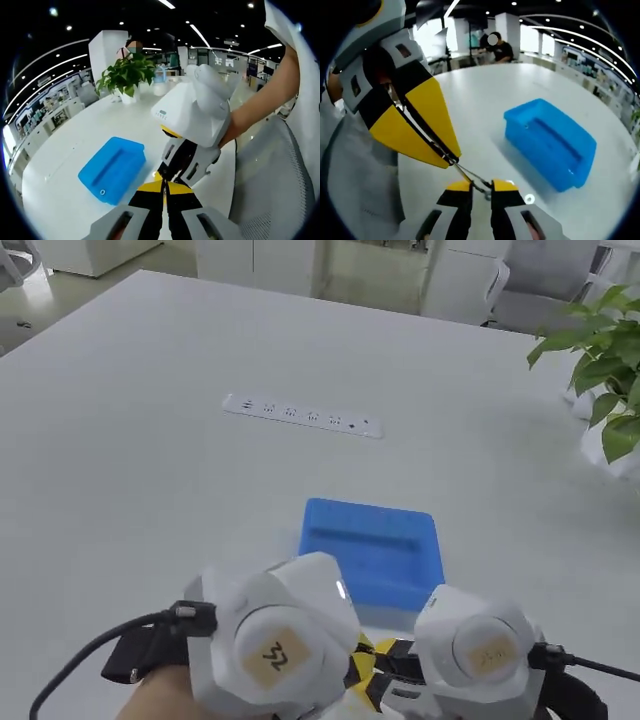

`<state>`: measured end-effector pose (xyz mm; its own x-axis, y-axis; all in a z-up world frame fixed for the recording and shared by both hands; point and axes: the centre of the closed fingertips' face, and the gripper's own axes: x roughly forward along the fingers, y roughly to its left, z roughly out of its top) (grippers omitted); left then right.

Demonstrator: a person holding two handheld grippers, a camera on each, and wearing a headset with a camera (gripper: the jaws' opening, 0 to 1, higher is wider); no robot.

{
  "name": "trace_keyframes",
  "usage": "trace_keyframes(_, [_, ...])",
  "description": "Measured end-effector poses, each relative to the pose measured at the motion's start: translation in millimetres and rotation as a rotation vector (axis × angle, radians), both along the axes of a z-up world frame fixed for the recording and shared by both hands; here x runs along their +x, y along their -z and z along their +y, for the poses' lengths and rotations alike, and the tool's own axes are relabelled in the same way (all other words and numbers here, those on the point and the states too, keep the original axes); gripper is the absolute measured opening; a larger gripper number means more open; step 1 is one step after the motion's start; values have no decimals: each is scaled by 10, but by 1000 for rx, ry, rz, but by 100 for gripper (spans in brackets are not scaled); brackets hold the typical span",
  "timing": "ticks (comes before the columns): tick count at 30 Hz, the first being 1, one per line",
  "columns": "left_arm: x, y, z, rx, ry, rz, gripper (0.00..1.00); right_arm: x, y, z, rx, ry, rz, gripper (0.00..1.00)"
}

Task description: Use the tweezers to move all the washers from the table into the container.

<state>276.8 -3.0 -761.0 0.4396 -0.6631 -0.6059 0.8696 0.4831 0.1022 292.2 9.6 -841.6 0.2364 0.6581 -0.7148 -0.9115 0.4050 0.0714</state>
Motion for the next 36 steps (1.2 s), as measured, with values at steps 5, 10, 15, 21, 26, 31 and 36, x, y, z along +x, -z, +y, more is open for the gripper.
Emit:
trace_keyframes(5, [5, -3, -36, 1, 8, -3, 0, -12, -2, -9, -3, 12, -30, 8])
trace_keyframes(10, [14, -9, -54, 11, 19, -6, 0, -16, -16, -10, -44, -7, -72, 6])
trace_keyframes(15, [17, -59, -64, 15, 28, -17, 0, -13, -69, -2, -31, -5, -80, 6])
trace_keyframes(21, [45, -216, -63, -13, 29, -42, 0, -25, -221, 23, -12, -17, -86, 5])
trace_keyframes(26, [97, -387, -45, -61, 11, -62, 0, 11, -387, 53, -12, -37, -118, 4])
trace_keyframes(31, [153, -520, -20, -92, -1, -106, 0, 75, -522, 94, 1, -33, -140, 4])
trace_keyframes(36, [221, -611, 0, -118, -31, -147, 0, 150, -629, 114, 12, -29, -159, 4])
